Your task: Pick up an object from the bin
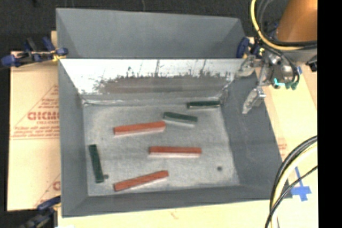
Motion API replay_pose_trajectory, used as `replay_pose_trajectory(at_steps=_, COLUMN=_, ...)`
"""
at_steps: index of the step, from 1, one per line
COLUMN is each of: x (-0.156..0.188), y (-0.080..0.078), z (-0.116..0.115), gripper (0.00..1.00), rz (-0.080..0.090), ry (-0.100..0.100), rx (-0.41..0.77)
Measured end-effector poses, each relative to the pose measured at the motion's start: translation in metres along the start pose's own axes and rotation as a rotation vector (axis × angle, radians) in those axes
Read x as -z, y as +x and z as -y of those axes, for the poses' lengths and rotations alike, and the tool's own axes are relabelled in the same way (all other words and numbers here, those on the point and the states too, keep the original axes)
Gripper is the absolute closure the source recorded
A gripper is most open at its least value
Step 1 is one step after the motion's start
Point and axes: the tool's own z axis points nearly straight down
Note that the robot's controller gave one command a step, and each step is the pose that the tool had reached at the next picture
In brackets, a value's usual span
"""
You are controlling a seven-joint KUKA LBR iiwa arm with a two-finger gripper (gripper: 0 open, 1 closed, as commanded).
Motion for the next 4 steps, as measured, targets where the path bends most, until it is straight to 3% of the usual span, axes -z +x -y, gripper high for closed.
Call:
replay_pose_trajectory(at_steps=1, x=0.006, y=-0.001, z=-0.001, gripper=0.00, rz=0.008, ry=0.002, rx=0.004)
replay_pose_trajectory(at_steps=2, x=-0.070, y=-0.005, z=-0.039, gripper=0.00, rz=0.012, ry=0.002, rx=0.015)
replay_pose_trajectory(at_steps=3, x=-0.126, y=-0.006, z=-0.054, gripper=0.00, rz=0.003, ry=0.000, rx=0.016)
replay_pose_trajectory(at_steps=4, x=-0.077, y=-0.014, z=-0.084, gripper=0.00, rz=0.006, ry=-0.001, rx=-0.022)
